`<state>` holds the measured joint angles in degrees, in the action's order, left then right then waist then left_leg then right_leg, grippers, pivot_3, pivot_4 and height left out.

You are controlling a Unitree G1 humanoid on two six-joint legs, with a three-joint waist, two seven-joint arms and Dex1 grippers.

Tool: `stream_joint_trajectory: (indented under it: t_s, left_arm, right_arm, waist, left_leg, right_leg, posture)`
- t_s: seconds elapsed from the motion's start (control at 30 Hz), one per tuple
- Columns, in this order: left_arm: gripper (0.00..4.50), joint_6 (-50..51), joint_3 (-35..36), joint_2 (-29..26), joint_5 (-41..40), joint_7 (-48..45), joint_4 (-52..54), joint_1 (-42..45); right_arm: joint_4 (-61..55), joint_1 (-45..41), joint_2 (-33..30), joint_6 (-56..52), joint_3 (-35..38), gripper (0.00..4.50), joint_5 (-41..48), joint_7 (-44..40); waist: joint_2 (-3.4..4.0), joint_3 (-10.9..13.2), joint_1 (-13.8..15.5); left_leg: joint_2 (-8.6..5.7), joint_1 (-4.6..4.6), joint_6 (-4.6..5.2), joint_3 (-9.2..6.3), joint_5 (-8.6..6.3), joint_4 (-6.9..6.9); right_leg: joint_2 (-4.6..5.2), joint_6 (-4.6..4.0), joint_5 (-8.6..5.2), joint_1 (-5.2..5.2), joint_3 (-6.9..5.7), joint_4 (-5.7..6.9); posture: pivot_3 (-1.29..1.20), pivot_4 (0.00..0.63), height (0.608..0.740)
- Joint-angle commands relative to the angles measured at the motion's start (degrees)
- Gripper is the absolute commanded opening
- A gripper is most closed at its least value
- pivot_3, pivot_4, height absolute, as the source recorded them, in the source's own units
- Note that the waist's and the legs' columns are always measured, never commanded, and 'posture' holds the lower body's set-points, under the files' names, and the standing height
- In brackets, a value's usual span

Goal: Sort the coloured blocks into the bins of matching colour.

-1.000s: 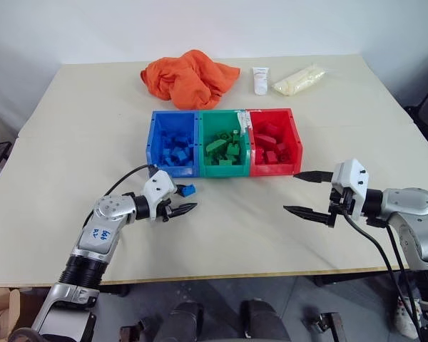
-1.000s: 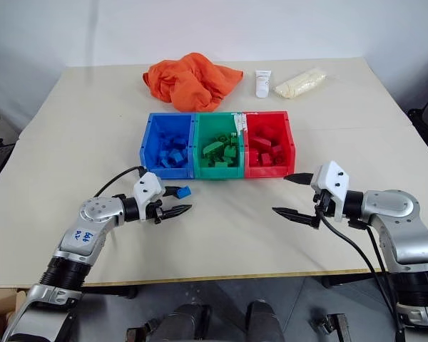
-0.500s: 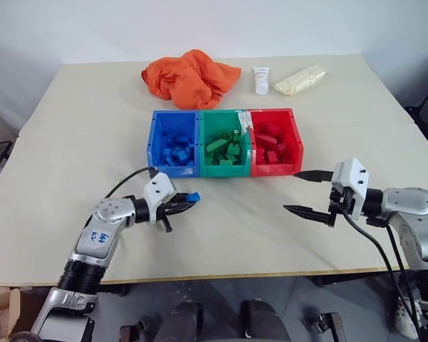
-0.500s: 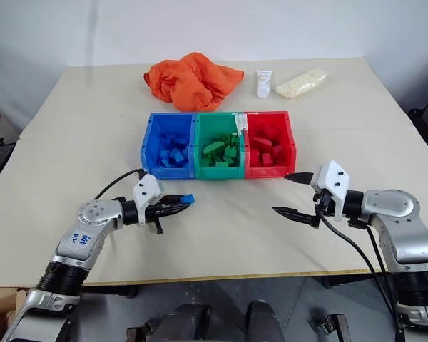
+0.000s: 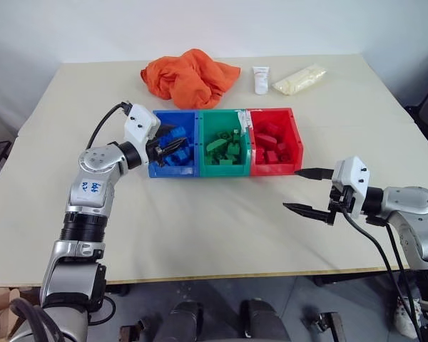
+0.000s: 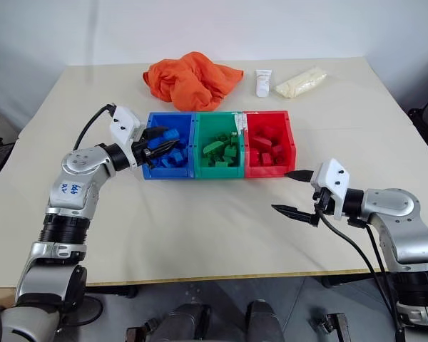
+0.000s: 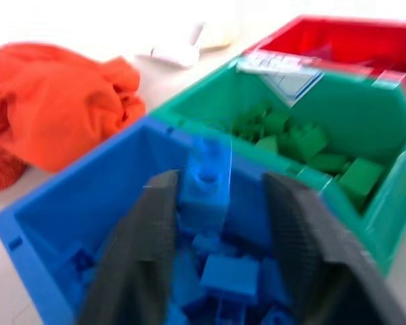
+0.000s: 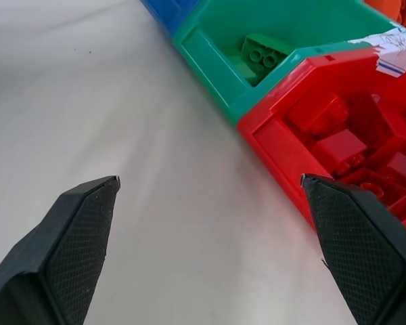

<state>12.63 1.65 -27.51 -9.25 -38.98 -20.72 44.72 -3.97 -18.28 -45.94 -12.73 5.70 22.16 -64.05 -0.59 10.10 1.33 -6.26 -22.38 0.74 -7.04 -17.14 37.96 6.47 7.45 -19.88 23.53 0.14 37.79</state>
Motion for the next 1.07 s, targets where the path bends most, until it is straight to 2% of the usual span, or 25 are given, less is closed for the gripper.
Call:
stream_joint_trajectory:
  t_s: [0.03,0.17,0.33,0.53,0.7,0.83,1.07]
  left_arm:
    - [3.37,-1.7,0.5,0.1,-0.4,-0.5,-0.1,2.2]
    - [4.49,-3.6,1.4,-0.7,-1.8,-3.3,1.3,1.4]
    - [4.49,-0.2,3.7,-5.1,-7.2,-10.4,8.8,-4.7]
    - [4.49,3.6,7.9,-16.0,-13.2,-21.4,19.6,-19.0]
    - [4.49,5.5,13.3,-22.8,-15.2,-25.1,19.6,-28.1]
    - [4.49,4.7,16.2,-23.9,-15.7,-25.4,18.4,-31.5]
    - [4.49,3.9,18.0,-22.9,-16.7,-24.7,19.1,-32.2]
  right_arm:
    - [-1.2,-0.6,-0.2,0.6,2.0,4.50,1.1,0.5]
    - [-1.5,-0.3,-0.3,0.6,2.2,4.50,1.3,0.6]
    - [-0.2,-1.1,-0.8,1.2,2.2,4.50,1.1,-0.2]
    - [6.6,-4.1,-3.0,5.1,2.0,4.50,0.1,-5.6]
    - [15.0,-8.0,-5.0,8.9,1.1,4.50,-1.3,-10.6]
    - [19.9,-10.8,-5.2,11.0,0.1,4.50,-2.7,-12.6]
    - [24.8,-14.4,-4.1,13.5,-1.2,4.50,-4.4,-13.9]
  waist:
    - [0.00,0.0,0.0]
    - [-0.02,0.0,0.0]
    - [-0.02,0.0,-0.7]
    - [0.00,0.0,-1.6]
    - [0.03,0.0,-1.3]
    - [0.05,0.0,-1.2]
    - [0.07,0.0,-1.4]
  left_leg:
    - [-0.01,0.00,0.00,0.00,0.00,0.00]
    - [0.00,0.00,0.00,-0.01,0.00,-0.01]
    - [0.04,0.00,0.00,0.00,0.00,-0.04]
    - [0.06,0.05,-0.01,-0.01,-0.01,-0.15]
    - [0.06,0.05,0.00,-0.06,-0.01,-0.16]
    - [0.03,0.05,0.02,-0.12,-0.02,-0.16]
    - [0.06,0.06,0.01,-0.09,-0.03,-0.21]
  right_leg:
    - [0.01,0.01,0.00,0.00,0.01,0.00]
    - [0.02,0.01,0.00,0.00,0.02,0.01]
    - [0.01,0.01,0.00,0.05,0.06,0.02]
    - [0.03,0.00,0.00,0.04,0.23,0.02]
    - [0.05,-0.02,-0.01,-0.03,0.30,-0.08]
    - [0.08,-0.02,-0.01,-0.06,0.26,-0.10]
    - [0.07,-0.02,-0.01,-0.03,0.26,-0.09]
  posture:
    - [0.00,0.150,0.740]
    - [0.00,0.150,0.740]
    - [0.00,0.150,0.740]
    - [0.00,0.150,0.740]
    - [0.00,0.150,0.740]
    - [0.00,0.150,0.740]
    - [0.00,0.150,0.740]
